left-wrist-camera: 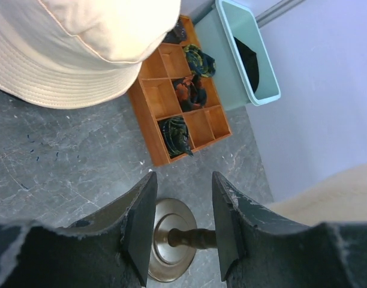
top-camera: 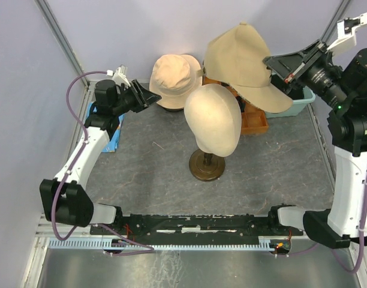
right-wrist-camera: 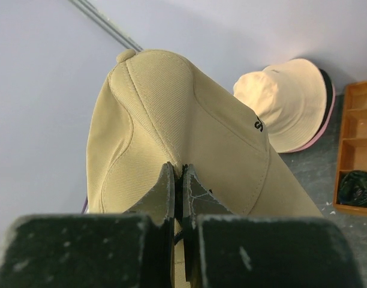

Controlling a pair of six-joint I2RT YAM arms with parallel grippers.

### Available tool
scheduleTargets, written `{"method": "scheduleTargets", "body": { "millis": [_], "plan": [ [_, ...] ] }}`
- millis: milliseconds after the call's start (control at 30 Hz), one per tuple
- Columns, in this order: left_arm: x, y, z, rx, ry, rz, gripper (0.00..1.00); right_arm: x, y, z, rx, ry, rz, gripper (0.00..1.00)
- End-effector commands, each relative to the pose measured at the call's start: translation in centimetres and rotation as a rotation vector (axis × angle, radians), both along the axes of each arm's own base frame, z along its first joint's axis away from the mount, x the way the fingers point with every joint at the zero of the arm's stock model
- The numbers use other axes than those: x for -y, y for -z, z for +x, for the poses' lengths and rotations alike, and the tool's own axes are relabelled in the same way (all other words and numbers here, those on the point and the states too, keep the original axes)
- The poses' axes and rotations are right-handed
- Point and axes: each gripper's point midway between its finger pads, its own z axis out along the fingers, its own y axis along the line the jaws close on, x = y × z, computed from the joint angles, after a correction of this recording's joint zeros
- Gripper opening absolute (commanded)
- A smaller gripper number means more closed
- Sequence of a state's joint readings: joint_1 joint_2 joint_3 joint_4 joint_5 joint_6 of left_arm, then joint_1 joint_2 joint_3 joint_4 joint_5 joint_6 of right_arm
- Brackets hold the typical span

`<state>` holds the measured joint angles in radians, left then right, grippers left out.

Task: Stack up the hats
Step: Stack the hat on the hat.

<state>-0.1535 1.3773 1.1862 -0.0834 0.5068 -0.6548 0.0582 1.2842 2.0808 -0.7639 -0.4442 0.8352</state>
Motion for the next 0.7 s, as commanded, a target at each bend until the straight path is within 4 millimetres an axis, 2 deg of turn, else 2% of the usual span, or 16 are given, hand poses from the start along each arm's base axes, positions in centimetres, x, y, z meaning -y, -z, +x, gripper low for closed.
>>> {"method": "scheduleTargets", "body": {
  "millis": [0,167,300,533,667],
  "plan": [
    [0.1,-2.3,-2.6,0.059,0.038,0.007,0.49,-1.4,1.5,1.2,-0.031,-0.004,-0.006,0.00],
    [0.0,-3.4,-3.0,0.085,0.027,0.001,0.49,-4.2,2.2,2.5,-0.022,-0.047,-0.053,0.00],
    [0.0,-4.1,-2.9,0.098,0.024,-0.001,0.49,-6.4,2.5,2.7,-0.012,-0.053,-0.145,0.00],
    [-0.1,-3.7,-2.8,0.101,0.024,0.009,0.49,-8.5,3.4,1.4,-0.013,-0.062,-0.280,0.00],
    [0.0,-3.1,-2.5,0.096,0.029,0.017,0.49,-8.6,3.8,0.3,-0.028,-0.061,-0.336,0.00]
  ]
}}
